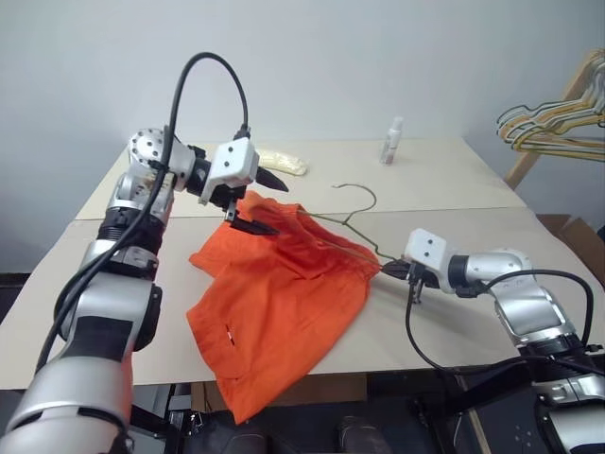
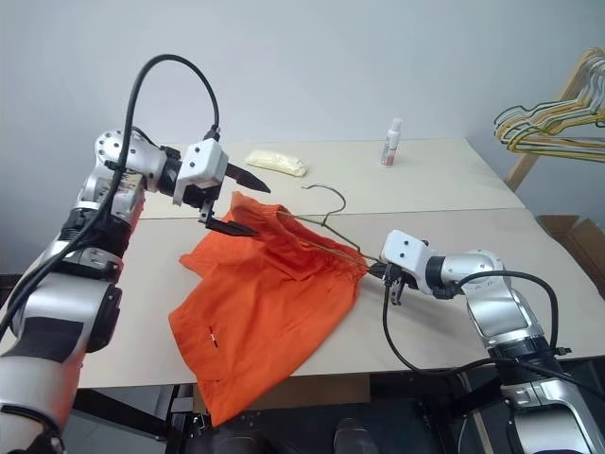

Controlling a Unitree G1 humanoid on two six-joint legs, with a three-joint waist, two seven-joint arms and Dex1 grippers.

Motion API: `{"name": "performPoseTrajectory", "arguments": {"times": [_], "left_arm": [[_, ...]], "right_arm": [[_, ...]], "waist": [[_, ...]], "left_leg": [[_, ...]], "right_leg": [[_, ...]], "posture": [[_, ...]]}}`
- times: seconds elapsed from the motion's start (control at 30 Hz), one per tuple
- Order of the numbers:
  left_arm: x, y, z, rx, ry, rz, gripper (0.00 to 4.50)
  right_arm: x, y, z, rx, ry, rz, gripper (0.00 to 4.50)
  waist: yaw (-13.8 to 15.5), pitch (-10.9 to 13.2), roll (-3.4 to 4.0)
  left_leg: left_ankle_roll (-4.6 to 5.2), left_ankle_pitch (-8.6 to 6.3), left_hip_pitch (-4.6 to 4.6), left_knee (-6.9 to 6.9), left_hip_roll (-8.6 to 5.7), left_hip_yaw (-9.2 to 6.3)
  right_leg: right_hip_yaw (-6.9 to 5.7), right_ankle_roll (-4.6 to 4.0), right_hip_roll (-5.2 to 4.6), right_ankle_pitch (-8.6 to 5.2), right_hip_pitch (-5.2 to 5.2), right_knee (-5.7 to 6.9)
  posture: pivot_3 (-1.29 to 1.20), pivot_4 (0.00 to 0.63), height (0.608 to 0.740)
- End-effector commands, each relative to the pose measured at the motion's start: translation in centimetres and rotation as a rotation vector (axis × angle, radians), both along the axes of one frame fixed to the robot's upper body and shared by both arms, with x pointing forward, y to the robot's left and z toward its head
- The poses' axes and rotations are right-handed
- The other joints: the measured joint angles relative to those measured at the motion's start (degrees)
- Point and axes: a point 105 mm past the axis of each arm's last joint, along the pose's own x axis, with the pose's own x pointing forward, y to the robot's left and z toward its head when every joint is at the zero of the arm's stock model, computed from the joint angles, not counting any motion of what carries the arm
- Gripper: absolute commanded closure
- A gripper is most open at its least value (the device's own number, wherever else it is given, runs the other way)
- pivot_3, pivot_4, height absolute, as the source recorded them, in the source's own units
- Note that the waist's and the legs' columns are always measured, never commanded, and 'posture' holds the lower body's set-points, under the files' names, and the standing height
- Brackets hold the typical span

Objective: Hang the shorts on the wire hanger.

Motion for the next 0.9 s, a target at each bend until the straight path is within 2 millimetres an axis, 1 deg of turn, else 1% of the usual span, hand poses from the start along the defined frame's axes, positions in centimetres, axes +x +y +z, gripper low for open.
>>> {"name": "performPoseTrajectory", "arguments": {"times": [0.03,0.17,0.27,0.37,0.4,0.6,0.7,0.77,0.8,0.83,0.9], "left_arm": [[0.0,-0.3,0.9,0.015,-0.022,-0.016,0.91],[0.3,-0.6,0.0,0.052,-0.008,-0.006,2.23],[0.6,-0.7,-0.6,0.078,-0.001,0.005,3.32],[0.9,-1.1,-1.0,0.085,-0.007,0.018,4.33],[1.0,-1.1,-1.2,0.091,-0.014,0.022,4.46],[1.4,-1.3,-1.6,0.106,-0.04,0.039,4.46],[1.5,-1.2,-1.5,0.104,-0.08,0.038,4.46],[1.3,-1.1,-1.0,0.078,-0.081,0.027,4.46],[1.2,-1.1,-0.7,0.07,-0.087,0.022,4.5],[1.2,-0.9,-0.5,0.066,-0.098,0.023,4.5],[1.3,-0.6,0.0,0.065,-0.117,0.032,4.5]], "right_arm": [[0.4,0.3,1.8,-0.021,-0.069,0.021,4.5],[0.5,0.6,2.0,-0.027,-0.078,0.032,4.5],[0.4,0.7,2.3,-0.036,-0.093,0.045,4.5],[0.2,1.3,2.9,-0.016,-0.1,0.064,4.5],[0.1,1.4,3.0,-0.018,-0.106,0.07,4.5],[-0.3,1.7,3.2,-0.017,-0.105,0.09,4.5],[-0.3,1.7,3.2,-0.03,-0.133,0.11,4.5],[-0.6,1.7,3.2,-0.038,-0.143,0.128,4.5],[-0.7,1.5,3.1,-0.051,-0.146,0.134,3.91],[-0.4,1.2,3.2,-0.053,-0.157,0.107,3.68],[0.4,0.2,3.5,-0.034,-0.168,0.029,3.01]], "waist": [[-0.04,0.0,0.0],[-0.04,0.0,0.0],[-0.07,0.0,0.0],[-0.08,0.0,0.0],[-0.07,0.0,0.0],[-0.08,0.0,0.0],[-0.14,0.0,0.0],[-0.14,0.0,0.0],[-0.13,0.0,0.0],[-0.14,0.0,0.0],[-0.16,0.0,0.0]], "left_leg": [[0.0,0.0,0.0,0.0,0.0,0.0],[0.01,-0.01,0.0,0.01,0.0,0.0],[0.01,-0.01,0.0,0.03,0.0,0.0],[0.02,-0.01,-0.01,0.02,0.0,0.0],[0.03,-0.02,-0.02,0.03,0.0,0.0],[0.03,-0.02,-0.02,0.04,0.0,0.0],[0.03,-0.02,-0.02,0.04,0.0,0.0],[0.03,-0.02,-0.02,0.04,0.0,0.0],[0.03,-0.02,-0.02,0.04,0.0,0.0],[0.03,-0.02,-0.02,0.04,0.0,0.0],[0.04,-0.02,-0.02,0.04,0.0,0.0]], "right_leg": [[0.0,0.0,0.0,0.0,-0.01,0.0],[0.0,0.0,0.01,0.0,-0.01,0.01],[0.01,0.0,0.01,0.0,-0.01,0.02],[0.0,0.0,0.01,0.0,-0.01,0.01],[0.01,0.0,0.01,0.0,-0.02,0.01],[0.0,0.01,0.0,0.01,-0.01,0.01],[0.01,0.01,0.01,0.01,-0.01,0.02],[0.01,0.01,0.0,0.01,-0.01,0.02],[0.01,0.01,0.0,0.01,-0.02,0.01],[0.01,0.01,0.0,0.01,-0.02,0.01],[0.01,0.01,0.0,0.01,-0.02,0.02]], "posture": [[-0.03,0.0,0.74],[-0.03,0.0,0.74],[-0.04,0.0,0.74],[-0.04,0.0,0.74],[-0.04,0.0,0.74],[-0.05,0.0,0.74],[-0.05,0.0,0.74],[-0.05,0.0,0.74],[-0.05,0.0,0.74],[-0.05,0.0,0.74],[-0.05,0.0,0.74]]}}
